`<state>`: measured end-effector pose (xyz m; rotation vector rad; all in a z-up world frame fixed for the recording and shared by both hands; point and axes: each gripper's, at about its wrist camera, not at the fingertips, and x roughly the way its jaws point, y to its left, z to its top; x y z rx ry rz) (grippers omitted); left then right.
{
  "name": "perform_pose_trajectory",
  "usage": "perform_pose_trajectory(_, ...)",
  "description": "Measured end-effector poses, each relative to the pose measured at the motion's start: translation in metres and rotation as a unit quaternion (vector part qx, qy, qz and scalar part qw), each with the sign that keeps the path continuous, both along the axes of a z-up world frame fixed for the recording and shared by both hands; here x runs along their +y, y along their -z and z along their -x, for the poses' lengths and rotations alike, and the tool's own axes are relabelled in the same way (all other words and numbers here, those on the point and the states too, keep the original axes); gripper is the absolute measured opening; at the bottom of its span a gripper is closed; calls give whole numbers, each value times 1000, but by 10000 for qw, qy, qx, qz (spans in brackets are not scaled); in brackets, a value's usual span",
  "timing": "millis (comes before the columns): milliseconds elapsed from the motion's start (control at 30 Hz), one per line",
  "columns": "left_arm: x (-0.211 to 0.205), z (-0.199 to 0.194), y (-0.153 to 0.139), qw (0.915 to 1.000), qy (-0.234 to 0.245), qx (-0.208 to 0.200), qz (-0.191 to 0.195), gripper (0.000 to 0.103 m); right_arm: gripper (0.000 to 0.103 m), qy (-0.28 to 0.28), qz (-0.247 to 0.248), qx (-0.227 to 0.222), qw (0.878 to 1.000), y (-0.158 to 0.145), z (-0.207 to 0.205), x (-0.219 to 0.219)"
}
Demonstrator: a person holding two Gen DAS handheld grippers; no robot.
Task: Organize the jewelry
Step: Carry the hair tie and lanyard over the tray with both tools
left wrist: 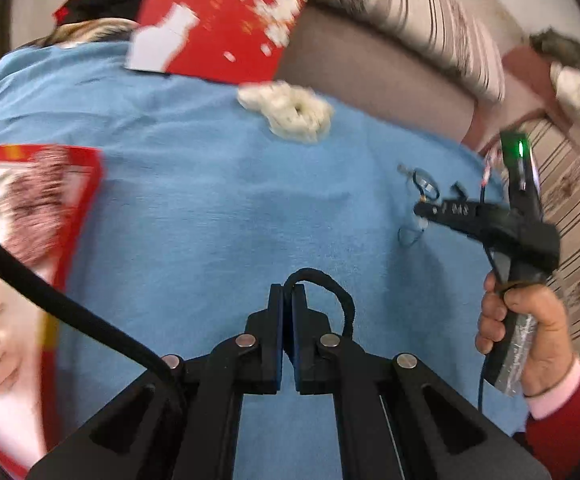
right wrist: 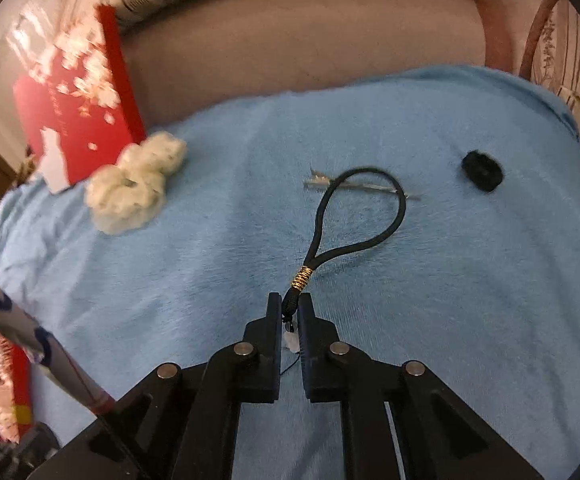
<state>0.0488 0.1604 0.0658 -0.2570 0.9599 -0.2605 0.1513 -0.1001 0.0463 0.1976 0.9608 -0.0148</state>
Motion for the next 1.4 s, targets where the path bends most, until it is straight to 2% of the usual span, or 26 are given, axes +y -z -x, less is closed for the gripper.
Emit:
perform_pose_trajectory(167,58,35,-28,9980,-507,-293,254,3,8,-447,-119,-344,9983,-40,35,16)
perform_pose_trajectory(300,116,49,-42,9922,-1094,-460,383,3,8,-881,-172,-568,9943,-70,58,45)
perform_pose_trajectory(367,147,56,-46,9869,-1478,-527,371,3,8,-1153,-194,-642,9911,-81,67,68)
perform_pose_trajectory(533,217,71,-41,9721,-2204,-500,624,3,8,-1856,-291,-723,9795,-96,81,137)
perform_pose_trajectory(633,249,73,-36,9638,-2530,-473,700,3,8,-2288,-369,-691,9703,-96,84,182)
perform_pose_trajectory(800,289,68,-22,9502,-2914,-335,1054,3,8,-2971,-412,-558,9523,-86,91,254)
perform_pose_trajectory(1000,314,64,-20,9364,-3382,-361,868,3,8,-3549,-412,-322,9334,-62,102,322)
perform_pose_trajectory(1167,329,59,-9,9295,-3637,-235,561,3,8,-3733,-729,64,9248,-37,116,340)
perform_pose_trajectory(1333,341,54,6,9209,-3837,-29,689,3,8,-3775,-888,479,9205,-11,139,344)
perform_pose_trajectory(1400,341,54,7,9200,-3855,-8,710,3,8,-3762,-984,628,9192,-1,145,345)
